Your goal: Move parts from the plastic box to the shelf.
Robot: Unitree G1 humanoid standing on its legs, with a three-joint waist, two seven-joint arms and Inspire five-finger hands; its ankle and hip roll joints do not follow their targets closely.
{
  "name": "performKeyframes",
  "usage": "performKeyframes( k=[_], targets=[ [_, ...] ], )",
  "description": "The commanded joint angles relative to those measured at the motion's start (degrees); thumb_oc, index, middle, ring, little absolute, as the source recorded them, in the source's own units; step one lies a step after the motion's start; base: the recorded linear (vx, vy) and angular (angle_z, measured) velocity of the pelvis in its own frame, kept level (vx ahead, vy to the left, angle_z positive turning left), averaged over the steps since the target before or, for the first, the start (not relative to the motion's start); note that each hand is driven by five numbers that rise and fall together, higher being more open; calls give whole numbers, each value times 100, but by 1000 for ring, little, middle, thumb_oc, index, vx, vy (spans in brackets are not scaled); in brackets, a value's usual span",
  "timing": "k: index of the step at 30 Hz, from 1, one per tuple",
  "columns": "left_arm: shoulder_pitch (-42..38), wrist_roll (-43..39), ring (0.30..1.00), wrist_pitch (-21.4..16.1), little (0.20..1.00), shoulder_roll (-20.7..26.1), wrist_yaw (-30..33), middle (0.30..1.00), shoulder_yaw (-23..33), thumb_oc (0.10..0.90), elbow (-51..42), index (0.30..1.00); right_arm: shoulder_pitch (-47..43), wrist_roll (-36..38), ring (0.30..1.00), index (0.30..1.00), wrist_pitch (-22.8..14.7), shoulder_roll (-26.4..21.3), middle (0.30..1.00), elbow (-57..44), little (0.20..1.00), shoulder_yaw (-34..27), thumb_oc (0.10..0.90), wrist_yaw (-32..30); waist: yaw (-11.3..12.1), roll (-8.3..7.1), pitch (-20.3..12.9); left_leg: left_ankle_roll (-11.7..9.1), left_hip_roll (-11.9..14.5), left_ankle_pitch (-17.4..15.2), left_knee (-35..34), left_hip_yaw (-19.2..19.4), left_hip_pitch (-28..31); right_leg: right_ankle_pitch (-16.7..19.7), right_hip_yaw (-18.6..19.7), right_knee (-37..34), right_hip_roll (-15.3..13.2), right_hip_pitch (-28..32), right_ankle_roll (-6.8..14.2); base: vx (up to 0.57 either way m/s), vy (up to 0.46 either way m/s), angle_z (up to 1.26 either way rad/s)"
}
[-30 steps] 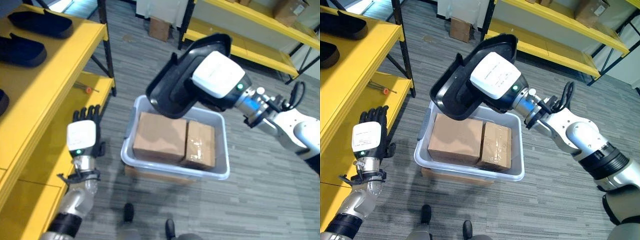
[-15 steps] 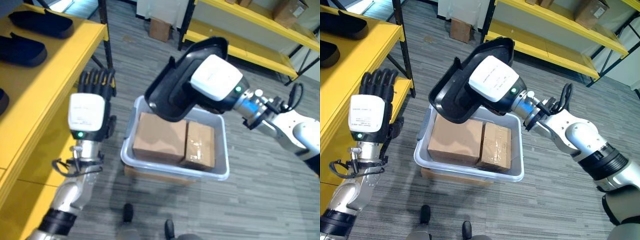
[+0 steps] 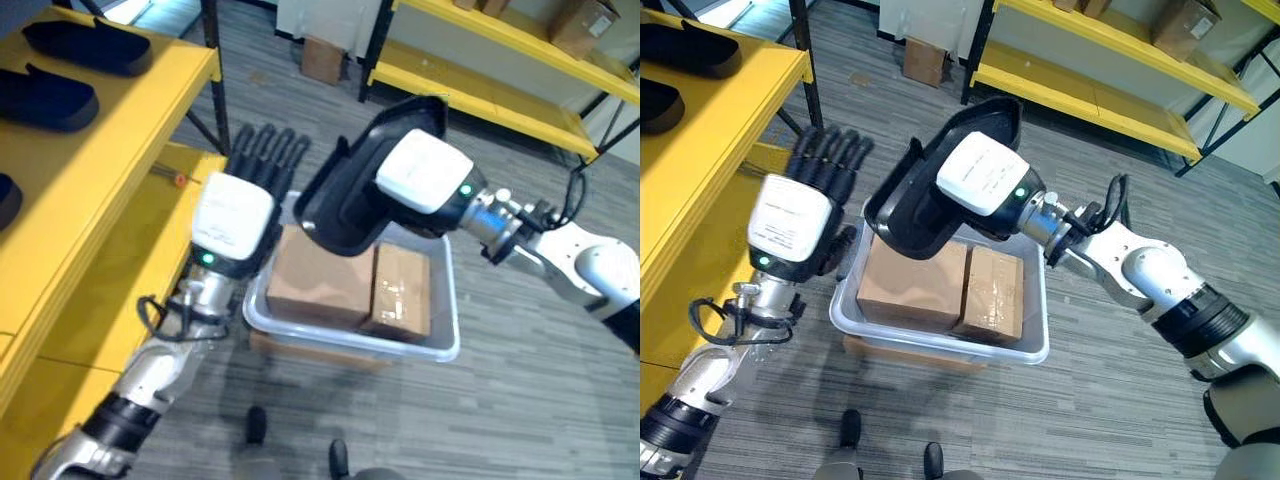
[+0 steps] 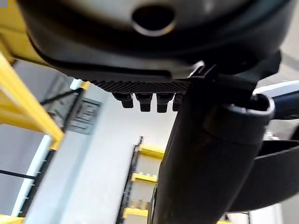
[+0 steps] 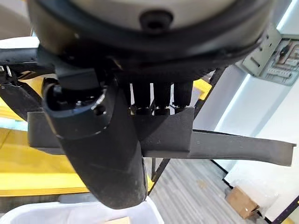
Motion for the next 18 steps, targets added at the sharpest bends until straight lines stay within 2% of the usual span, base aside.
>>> performKeyframes(
  k=[1,6,18],
  targets=[
    [-363,111,1000,-246,1000,34,104,1000,-175,900,-110,1000,-825,381,300,300,328,173,300,482,300,21,400,-624,49,2,-1177,-29,345,-781,-27,0,421,-134,98,454,62,-663,4,0,0,0],
    [-421,37,1000,-383,1000,71,40,1000,-426,900,-77,1000,-1038,399,300,300,351,234,300,612,300,161,400,-675,50,-10,-1177,-31,342,-778,-28,9,414,-120,108,445,66,-677,4,0,0,0],
    [-440,-172,1000,-440,1000,-110,6,1000,-570,900,-13,1000,-1164,421,300,300,400,327,300,749,300,200,400,-745,36,-28,-1132,-27,344,-760,-21,21,409,-111,107,457,73,-688,-7,0,0,0]
  ],
)
